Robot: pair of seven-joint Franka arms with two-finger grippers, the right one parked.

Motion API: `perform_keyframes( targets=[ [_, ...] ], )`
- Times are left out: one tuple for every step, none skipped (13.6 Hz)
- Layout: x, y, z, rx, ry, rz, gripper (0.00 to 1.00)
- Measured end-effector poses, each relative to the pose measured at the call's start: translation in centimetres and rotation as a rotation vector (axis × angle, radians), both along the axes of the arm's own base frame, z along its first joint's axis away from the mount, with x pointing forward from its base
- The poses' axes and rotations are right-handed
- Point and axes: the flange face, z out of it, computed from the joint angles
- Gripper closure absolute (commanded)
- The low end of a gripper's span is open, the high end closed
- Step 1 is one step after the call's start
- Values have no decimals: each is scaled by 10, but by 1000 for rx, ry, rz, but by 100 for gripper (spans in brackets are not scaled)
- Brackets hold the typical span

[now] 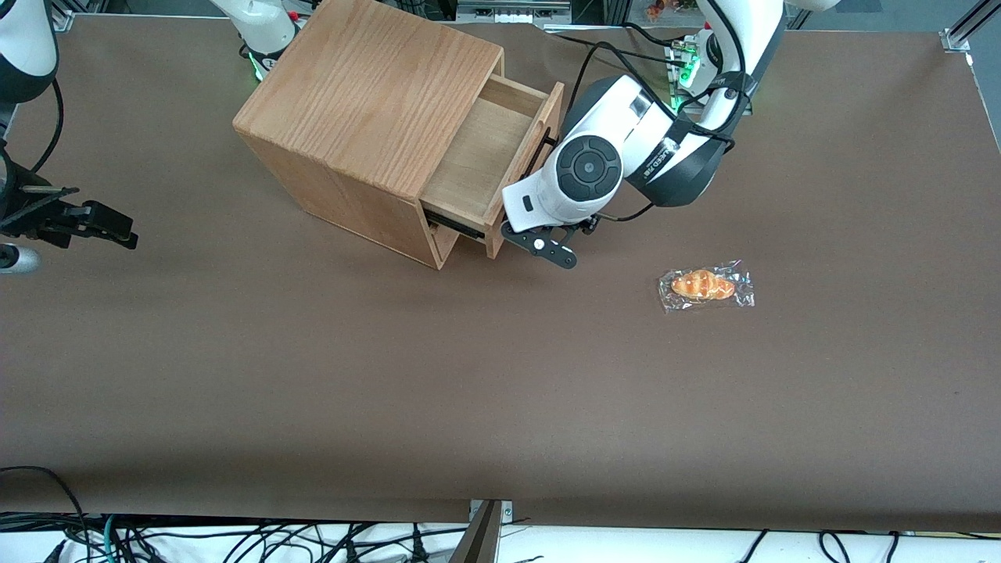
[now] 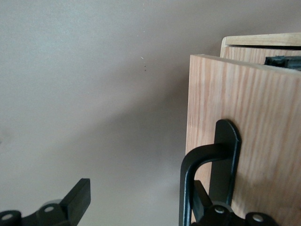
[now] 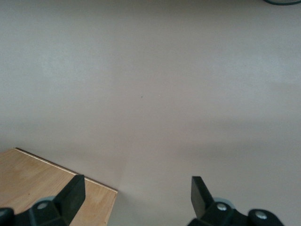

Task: Open top drawer with left arm

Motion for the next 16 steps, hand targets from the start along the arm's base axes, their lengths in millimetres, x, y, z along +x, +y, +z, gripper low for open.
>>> perform_keyframes(
  targets=[
    [2, 3, 0, -1, 1, -3, 8],
    [4, 7, -1, -1, 3, -4, 8],
    [7, 11, -1, -2, 5, -8, 8],
    [9, 14, -2, -4, 6, -10, 8],
    [10, 15, -2, -5, 7, -12, 8],
    [10, 16, -2, -6, 7, -14, 8],
    [10, 16, -2, -6, 7, -14, 8],
    [10, 16, -2, -6, 7, -15, 8],
    [10, 17, -1, -6, 7, -17, 8],
    [12, 19, -1, -6, 8, -18, 8],
    [14, 22, -1, -5, 9, -19, 8],
    [15, 26, -1, -4, 10, -21, 8],
    [17, 28, -1, -3, 9, -22, 8],
    [18, 30, -1, -2, 8, -21, 8],
    [19, 32, -1, -2, 7, -22, 8],
    [19, 32, -1, 0, 7, -22, 8]
  ],
)
